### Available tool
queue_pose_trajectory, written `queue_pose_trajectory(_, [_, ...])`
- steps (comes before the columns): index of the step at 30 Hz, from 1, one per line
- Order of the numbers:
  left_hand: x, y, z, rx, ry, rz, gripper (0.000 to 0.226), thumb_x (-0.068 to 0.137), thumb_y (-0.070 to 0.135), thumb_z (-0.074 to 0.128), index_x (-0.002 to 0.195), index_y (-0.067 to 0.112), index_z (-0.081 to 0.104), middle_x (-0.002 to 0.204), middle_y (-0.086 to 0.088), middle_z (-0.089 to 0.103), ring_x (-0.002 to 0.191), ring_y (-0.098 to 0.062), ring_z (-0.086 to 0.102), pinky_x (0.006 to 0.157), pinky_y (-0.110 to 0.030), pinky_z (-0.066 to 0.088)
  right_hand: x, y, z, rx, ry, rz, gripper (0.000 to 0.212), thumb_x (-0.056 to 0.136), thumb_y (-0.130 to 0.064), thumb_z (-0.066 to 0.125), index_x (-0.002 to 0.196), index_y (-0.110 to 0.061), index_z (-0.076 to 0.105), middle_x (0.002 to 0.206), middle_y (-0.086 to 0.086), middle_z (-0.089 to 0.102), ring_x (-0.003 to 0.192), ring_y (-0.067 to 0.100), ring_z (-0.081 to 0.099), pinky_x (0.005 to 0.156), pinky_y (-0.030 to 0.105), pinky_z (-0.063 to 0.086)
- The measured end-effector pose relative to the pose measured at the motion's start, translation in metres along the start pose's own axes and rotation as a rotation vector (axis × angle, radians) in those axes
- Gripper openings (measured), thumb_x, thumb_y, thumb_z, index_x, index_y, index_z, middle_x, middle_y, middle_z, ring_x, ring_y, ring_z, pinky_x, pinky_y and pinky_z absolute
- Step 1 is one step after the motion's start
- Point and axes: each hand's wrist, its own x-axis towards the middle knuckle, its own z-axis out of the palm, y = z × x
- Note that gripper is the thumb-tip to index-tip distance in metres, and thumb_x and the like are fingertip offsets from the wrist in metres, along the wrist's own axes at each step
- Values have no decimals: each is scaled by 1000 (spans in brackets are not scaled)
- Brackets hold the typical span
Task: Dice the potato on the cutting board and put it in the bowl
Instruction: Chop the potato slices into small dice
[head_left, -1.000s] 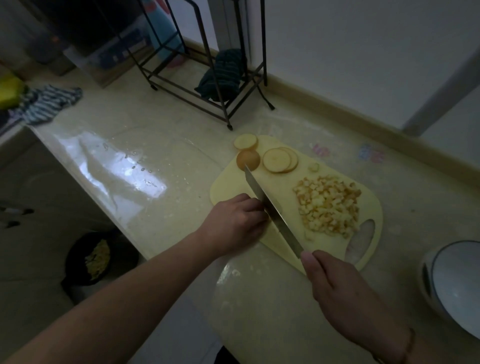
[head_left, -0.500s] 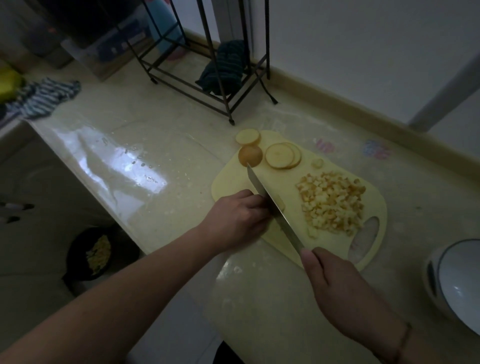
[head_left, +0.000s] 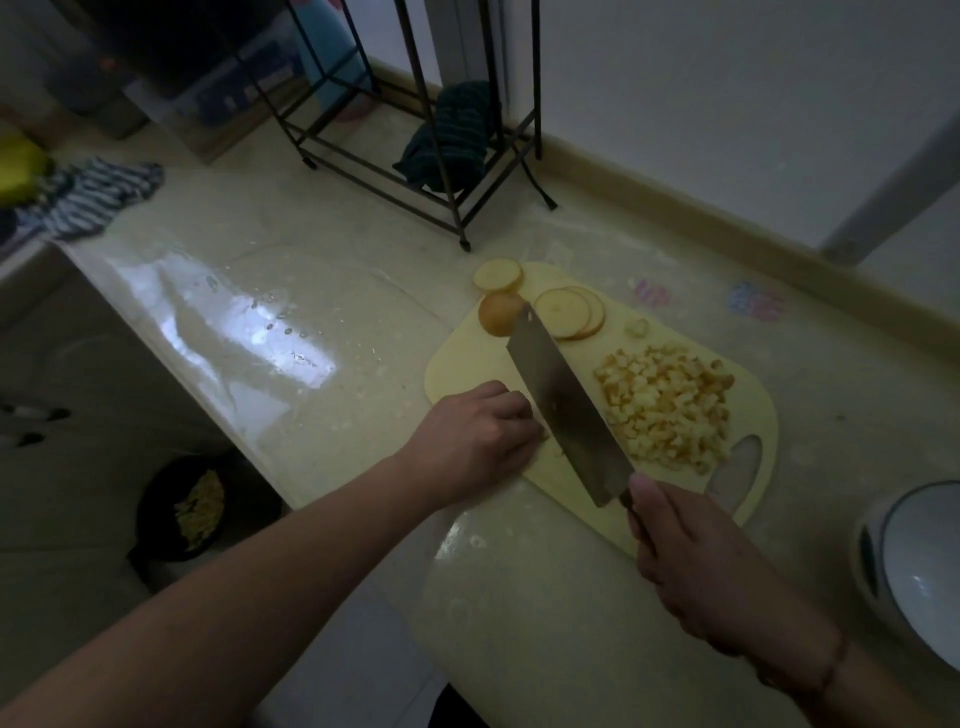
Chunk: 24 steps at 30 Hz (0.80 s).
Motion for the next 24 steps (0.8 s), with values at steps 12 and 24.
queue_pose_trajectory(12, [-7,0,-6,-36,28,-17,19,91,20,63,89,6,76,92,-10,69,83,-30,65,60,-38,55,-14,-9,13,-128,54,-164,48,86,-60,28,65,-21,47,56,-12,55,55,8,52,61,33,40])
queue_pose_trajectory(24, [-10,2,3,-68,69,-64,20,91,21,63,97,8,78,95,-10,71,84,-33,66,61,-40,56,-32,9,12,-236,60,-137,52,79,-68,19,69,-22,44,75,-20,60,68,8,54,65,28,38])
